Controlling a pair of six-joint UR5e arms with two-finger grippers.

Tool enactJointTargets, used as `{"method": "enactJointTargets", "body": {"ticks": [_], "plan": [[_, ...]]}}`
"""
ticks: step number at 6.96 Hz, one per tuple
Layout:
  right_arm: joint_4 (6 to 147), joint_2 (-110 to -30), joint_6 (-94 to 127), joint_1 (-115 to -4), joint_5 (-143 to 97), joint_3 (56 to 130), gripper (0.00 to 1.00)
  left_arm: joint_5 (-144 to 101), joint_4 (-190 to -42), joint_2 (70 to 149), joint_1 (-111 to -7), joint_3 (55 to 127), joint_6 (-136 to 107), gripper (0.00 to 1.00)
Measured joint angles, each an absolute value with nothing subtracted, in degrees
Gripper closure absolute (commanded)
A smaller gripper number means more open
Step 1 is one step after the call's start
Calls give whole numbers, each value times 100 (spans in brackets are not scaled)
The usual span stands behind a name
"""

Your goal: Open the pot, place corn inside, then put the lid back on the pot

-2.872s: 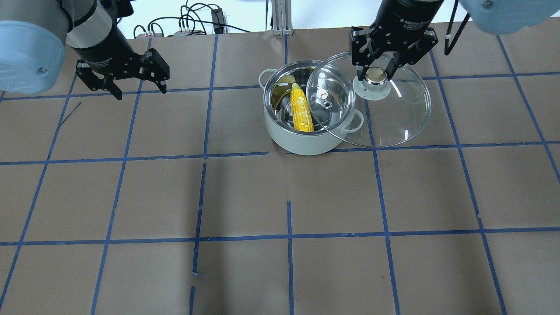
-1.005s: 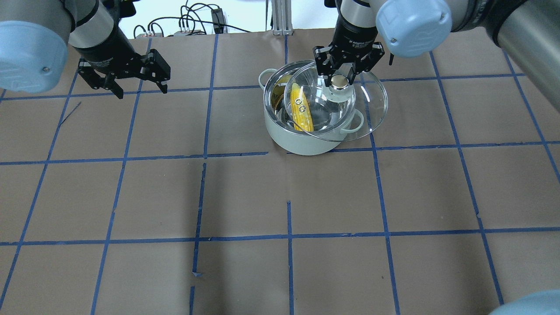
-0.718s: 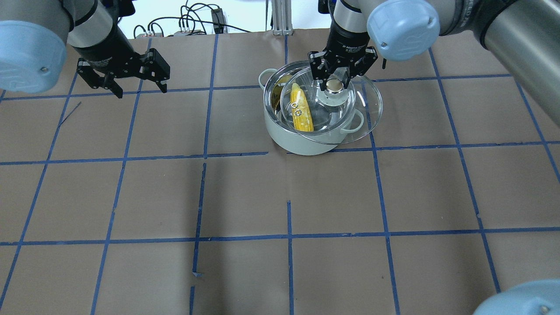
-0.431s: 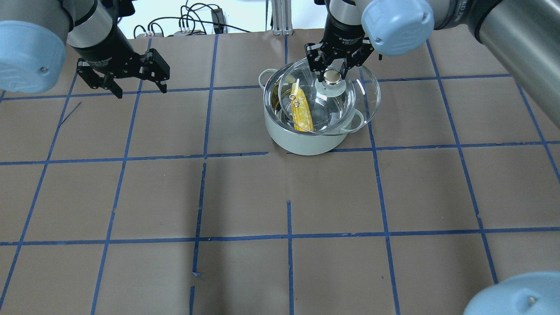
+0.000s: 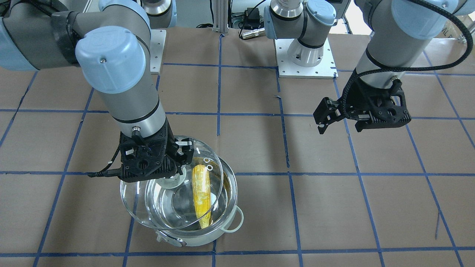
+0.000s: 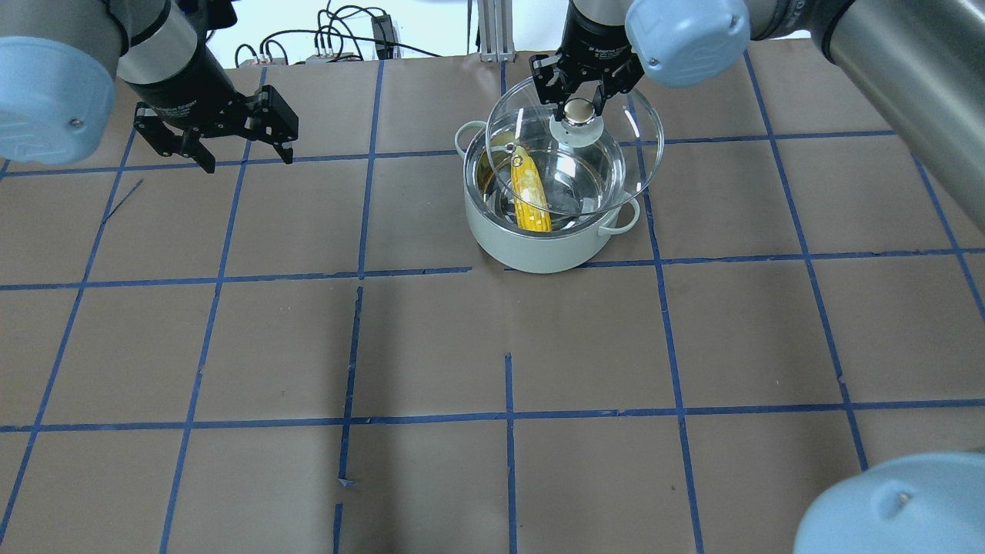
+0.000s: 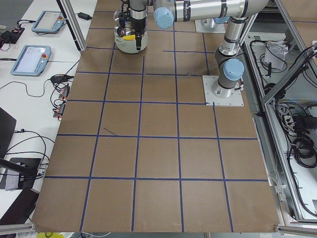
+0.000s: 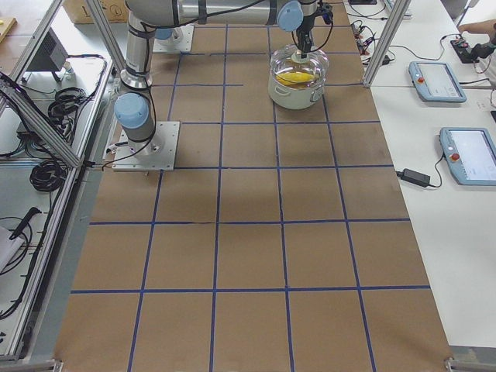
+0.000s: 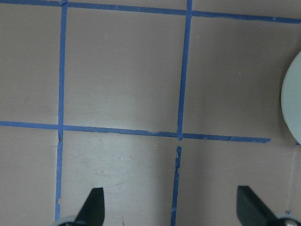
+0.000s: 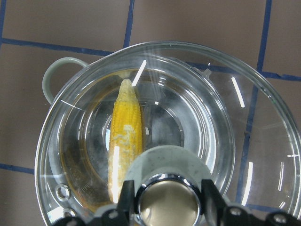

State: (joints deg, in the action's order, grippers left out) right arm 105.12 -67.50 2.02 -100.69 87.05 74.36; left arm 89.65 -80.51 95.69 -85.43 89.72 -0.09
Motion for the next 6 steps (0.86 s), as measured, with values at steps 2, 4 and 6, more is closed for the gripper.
{"method": "enactJointTargets", "body": {"ticks": [2,4,6], "plan": [[10586,-6711,202,-10142,8734,7436,68,8972,-8057,9563,-8543,8971,-9,0],[10618,-6625,202,-10227,8725,7432,68,8985,-8062,9582,-8529,8979,-9,0],[10680,-6548,202,-10286,8727,7428,68,9011,-8085,9612,-8519,8982,-9,0]]}}
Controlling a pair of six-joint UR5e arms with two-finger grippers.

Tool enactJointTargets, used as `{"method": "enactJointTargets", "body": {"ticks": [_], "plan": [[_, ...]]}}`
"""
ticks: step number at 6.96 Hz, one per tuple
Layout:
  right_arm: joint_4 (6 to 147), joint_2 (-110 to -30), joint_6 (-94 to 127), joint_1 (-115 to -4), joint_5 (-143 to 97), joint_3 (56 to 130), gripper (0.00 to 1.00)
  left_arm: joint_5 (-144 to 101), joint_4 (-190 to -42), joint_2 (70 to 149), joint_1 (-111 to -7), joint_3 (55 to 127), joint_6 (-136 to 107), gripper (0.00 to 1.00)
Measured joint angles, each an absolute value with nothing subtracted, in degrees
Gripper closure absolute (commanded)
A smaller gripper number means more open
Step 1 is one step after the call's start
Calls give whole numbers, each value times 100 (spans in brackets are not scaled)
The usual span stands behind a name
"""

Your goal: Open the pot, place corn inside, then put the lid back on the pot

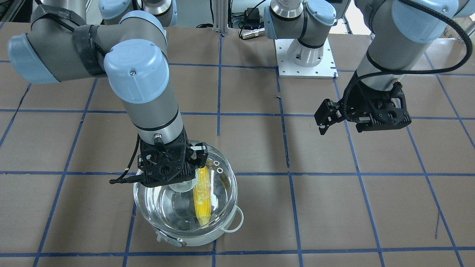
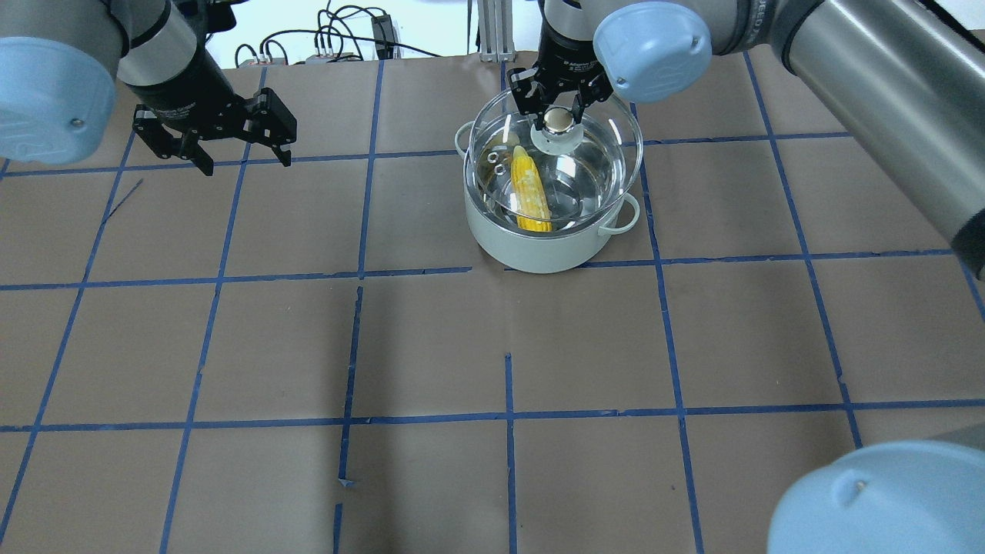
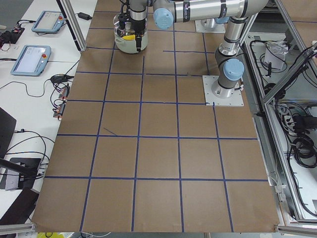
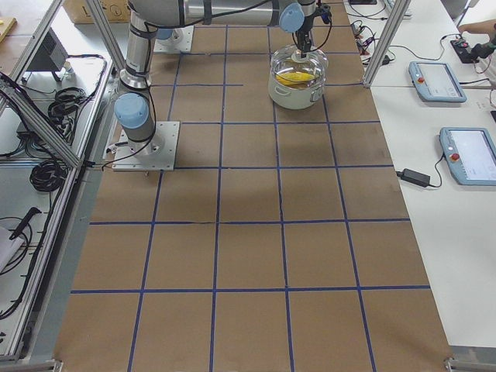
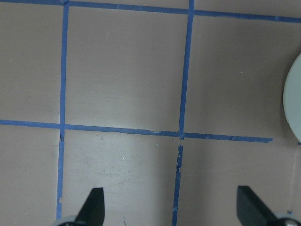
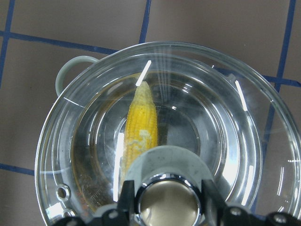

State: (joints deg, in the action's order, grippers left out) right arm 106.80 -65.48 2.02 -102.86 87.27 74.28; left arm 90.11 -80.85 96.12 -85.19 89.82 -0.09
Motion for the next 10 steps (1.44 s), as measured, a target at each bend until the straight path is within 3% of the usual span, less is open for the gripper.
{"method": "enactJointTargets", "body": {"ticks": [10], "plan": [[10735,-6273,202,-10407,8694,7414,68,9017,-8130,9648,-8516,8974,-18,0]]}}
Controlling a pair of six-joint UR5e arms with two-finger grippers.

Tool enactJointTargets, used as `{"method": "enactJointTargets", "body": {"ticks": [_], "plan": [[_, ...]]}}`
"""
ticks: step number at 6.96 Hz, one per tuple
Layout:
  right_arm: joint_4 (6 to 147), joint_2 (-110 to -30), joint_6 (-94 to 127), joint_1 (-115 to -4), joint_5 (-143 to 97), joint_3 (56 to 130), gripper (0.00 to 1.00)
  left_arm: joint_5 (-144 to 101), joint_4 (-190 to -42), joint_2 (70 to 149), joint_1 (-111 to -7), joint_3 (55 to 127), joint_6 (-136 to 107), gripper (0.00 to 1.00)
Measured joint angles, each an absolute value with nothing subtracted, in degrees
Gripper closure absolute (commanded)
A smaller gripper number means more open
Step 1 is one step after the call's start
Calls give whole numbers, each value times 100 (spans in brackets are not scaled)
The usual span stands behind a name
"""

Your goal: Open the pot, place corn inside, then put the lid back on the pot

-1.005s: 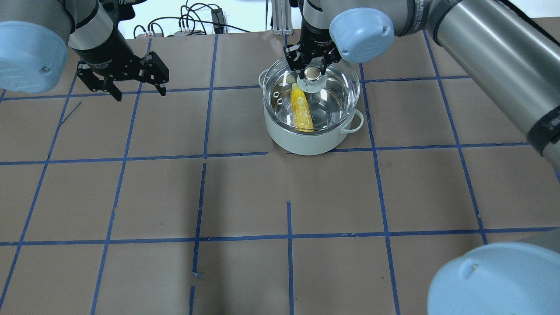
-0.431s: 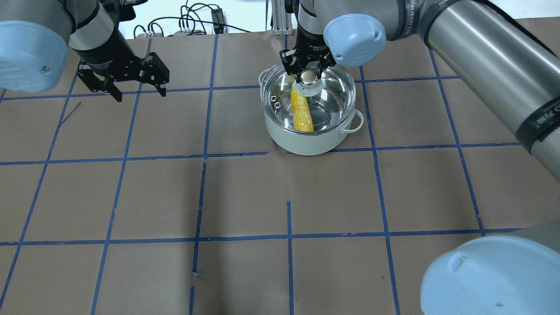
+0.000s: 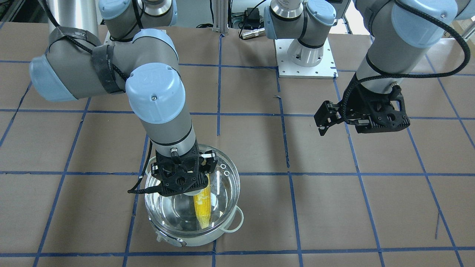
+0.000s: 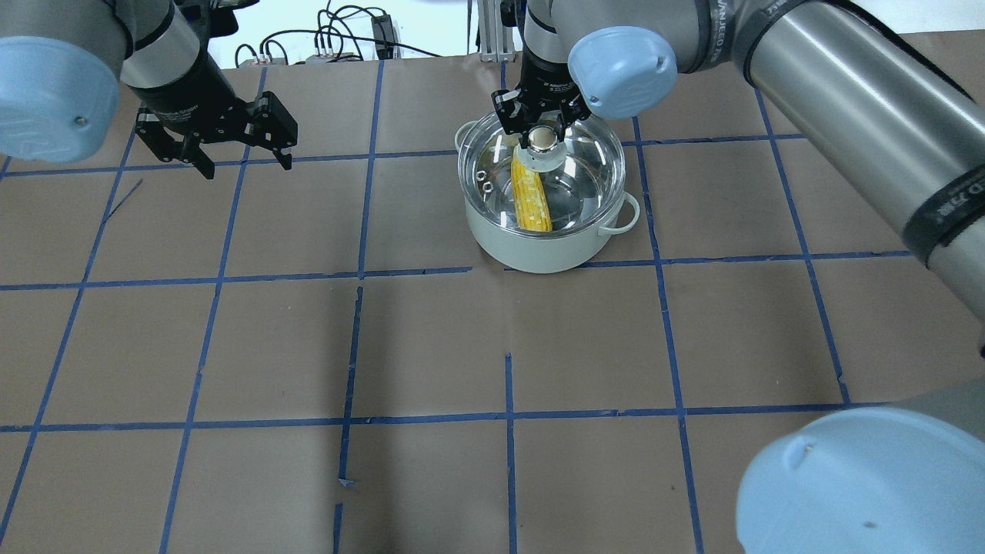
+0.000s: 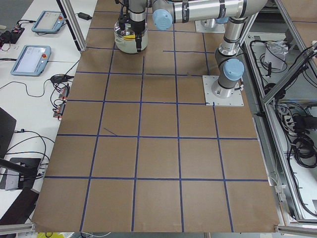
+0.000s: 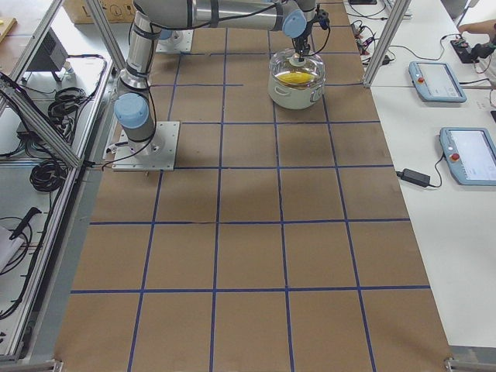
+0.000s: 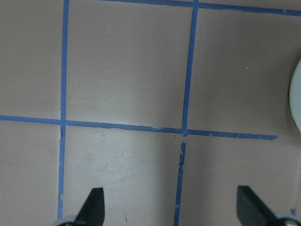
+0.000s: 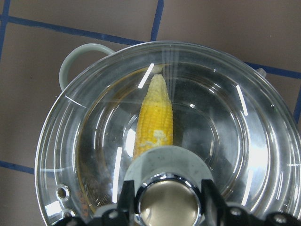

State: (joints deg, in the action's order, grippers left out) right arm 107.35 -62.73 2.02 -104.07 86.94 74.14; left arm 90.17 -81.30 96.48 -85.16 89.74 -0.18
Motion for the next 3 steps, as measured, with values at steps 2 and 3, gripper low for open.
{"method": "enactJointTargets", "body": {"ticks": [2,3], "plan": [[10726,-6268,198,-10406,8700,7410,1,9018,-8136,9638,-8517,8974,-18,0],[10720,-6268,200,-10406,8722,7409,0,9018,-8138,9632,-8517,8974,-18,0]]}}
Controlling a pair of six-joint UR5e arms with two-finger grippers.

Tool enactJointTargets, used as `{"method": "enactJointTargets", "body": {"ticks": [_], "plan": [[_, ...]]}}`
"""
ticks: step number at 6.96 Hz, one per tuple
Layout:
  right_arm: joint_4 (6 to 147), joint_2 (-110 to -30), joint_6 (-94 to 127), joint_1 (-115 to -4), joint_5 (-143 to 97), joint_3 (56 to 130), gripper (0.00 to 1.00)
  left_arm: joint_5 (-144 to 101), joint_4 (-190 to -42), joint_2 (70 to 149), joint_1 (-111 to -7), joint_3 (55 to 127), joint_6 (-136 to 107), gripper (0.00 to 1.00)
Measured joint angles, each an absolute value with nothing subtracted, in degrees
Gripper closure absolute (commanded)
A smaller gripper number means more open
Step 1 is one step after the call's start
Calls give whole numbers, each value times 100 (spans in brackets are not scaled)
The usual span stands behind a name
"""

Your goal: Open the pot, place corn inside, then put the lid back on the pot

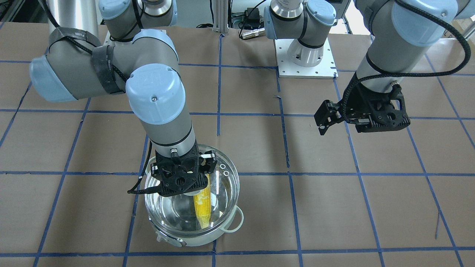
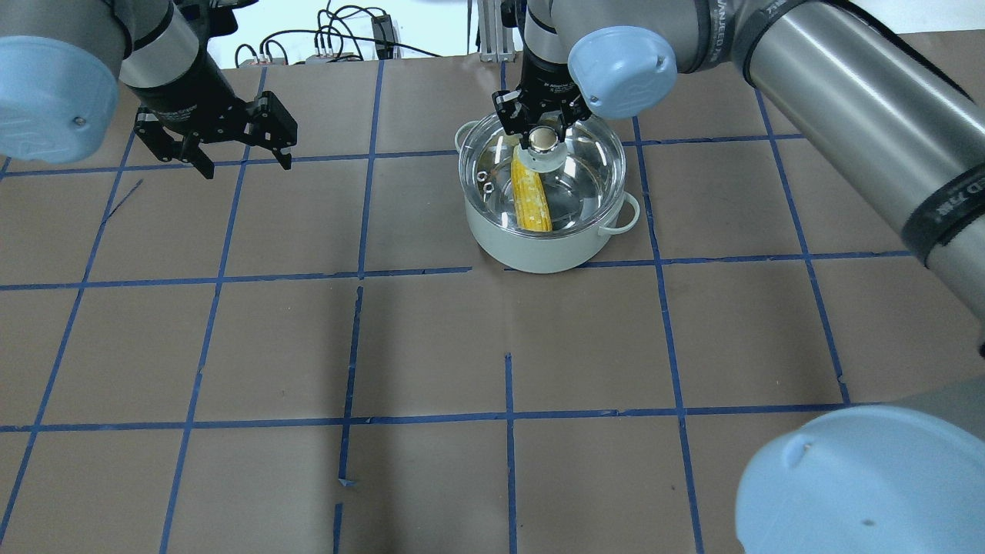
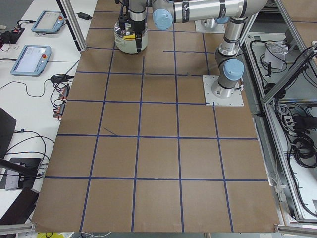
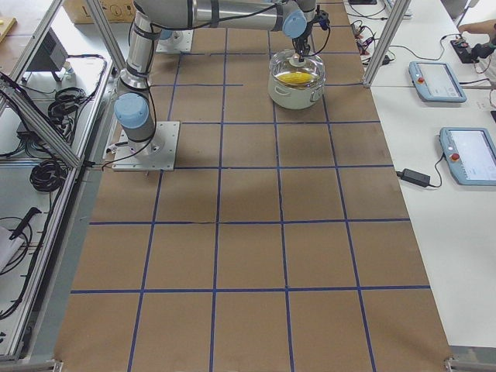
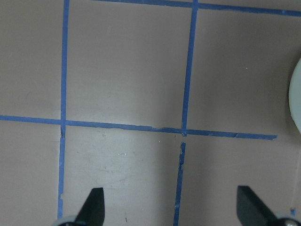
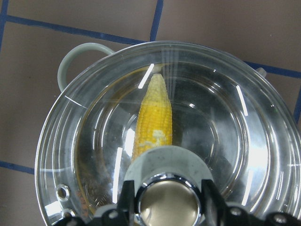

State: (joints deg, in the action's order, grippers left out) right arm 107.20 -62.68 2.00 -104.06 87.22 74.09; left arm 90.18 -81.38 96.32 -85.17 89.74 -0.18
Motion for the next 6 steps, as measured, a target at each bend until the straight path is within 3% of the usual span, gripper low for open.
{"method": "enactJointTargets", "body": {"ticks": [6], "plan": [[10623,-6315,222,-10402,8733,7322,0,9013,-8139,9608,-8517,8974,-18,0]]}}
